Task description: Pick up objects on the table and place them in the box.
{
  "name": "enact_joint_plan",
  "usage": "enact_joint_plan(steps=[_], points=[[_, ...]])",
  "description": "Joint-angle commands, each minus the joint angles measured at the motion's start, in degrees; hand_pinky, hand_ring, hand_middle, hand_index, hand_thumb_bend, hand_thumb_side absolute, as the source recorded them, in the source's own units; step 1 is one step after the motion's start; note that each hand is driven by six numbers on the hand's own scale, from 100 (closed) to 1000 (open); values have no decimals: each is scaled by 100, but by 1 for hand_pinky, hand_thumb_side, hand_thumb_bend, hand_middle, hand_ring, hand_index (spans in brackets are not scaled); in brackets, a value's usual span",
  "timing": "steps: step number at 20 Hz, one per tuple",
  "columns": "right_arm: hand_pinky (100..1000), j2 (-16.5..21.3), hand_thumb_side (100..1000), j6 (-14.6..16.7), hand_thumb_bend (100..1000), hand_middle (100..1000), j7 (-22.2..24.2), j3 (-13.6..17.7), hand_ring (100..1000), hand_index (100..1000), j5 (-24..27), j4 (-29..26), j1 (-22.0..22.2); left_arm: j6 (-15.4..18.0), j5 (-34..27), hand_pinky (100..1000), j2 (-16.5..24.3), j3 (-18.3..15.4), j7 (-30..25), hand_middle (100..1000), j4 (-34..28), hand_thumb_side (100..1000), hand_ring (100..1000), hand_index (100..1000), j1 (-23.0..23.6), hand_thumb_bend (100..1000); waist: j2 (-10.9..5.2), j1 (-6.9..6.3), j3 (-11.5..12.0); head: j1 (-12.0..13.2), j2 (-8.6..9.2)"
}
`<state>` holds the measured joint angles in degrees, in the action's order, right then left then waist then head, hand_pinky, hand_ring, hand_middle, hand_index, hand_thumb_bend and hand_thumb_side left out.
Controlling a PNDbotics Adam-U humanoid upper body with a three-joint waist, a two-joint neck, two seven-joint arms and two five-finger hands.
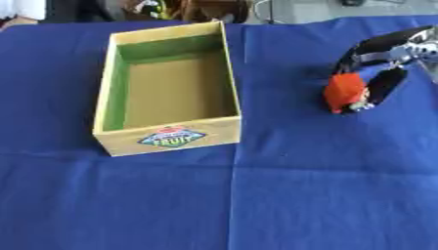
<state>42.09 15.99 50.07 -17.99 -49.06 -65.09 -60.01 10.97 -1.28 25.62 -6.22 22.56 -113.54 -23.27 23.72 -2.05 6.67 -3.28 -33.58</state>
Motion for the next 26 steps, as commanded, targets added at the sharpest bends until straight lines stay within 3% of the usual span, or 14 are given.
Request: enact_joint_plan(steps=[1, 5, 10, 15, 17, 18, 22, 24, 26], points=[[768, 97, 501, 131, 431, 715, 190, 79, 803, 835, 10, -157, -100, 2, -26, 754, 71, -17, -21, 844, -106, 1000, 821, 920, -77, 100, -135, 5, -8, -24, 49], [777, 97, 473, 106, 390, 790, 190, 67, 818, 888, -29, -146, -98, -4, -29, 754, 65, -13, -32, 843, -106, 1000, 821, 917, -80, 100, -132, 8, -12, -23, 41], [771, 124, 463, 68, 381, 788, 173, 114, 814, 879, -142, -277, -70, -17, -27, 754, 65, -7, -56, 839, -106, 1000, 820, 911, -82, 100, -128, -3, -15, -29, 30], [677, 140, 402, -5, 338, 590, -118, 107, 707, 718, -316, -362, -47, -24, -40, 753, 43, 2, -84, 837, -106, 1000, 819, 907, -99, 100, -126, -11, -26, -42, 42], [669, 132, 402, -37, 339, 580, -282, 98, 698, 707, -377, -346, -40, -25, -41, 753, 38, 5, -92, 836, -106, 1000, 819, 907, -105, 100, -126, -16, -25, -46, 46], [631, 128, 417, -73, 355, 517, -376, 110, 657, 641, -403, -339, -42, -25, -43, 752, 36, 6, -93, 833, -106, 1000, 818, 905, -106, 100, -127, -20, -26, -51, 49], [598, 99, 413, -193, 353, 450, -646, 109, 623, 545, -446, -286, -42, -30, -50, 752, 36, 8, -95, 832, -106, 1000, 819, 904, -110, 100, -137, -24, -21, -62, 49], [596, 93, 412, -228, 353, 446, -752, 100, 621, 540, -456, -277, -41, -32, -50, 752, 36, 8, -97, 832, -106, 1000, 819, 904, -114, 100, -142, -23, -18, -61, 48], [549, 89, 382, -285, 334, 385, -861, 110, 578, 445, -477, -269, -50, -33, -50, 752, 35, 11, -100, 830, -106, 1000, 819, 903, -117, 100, -147, -20, -17, -62, 57]])
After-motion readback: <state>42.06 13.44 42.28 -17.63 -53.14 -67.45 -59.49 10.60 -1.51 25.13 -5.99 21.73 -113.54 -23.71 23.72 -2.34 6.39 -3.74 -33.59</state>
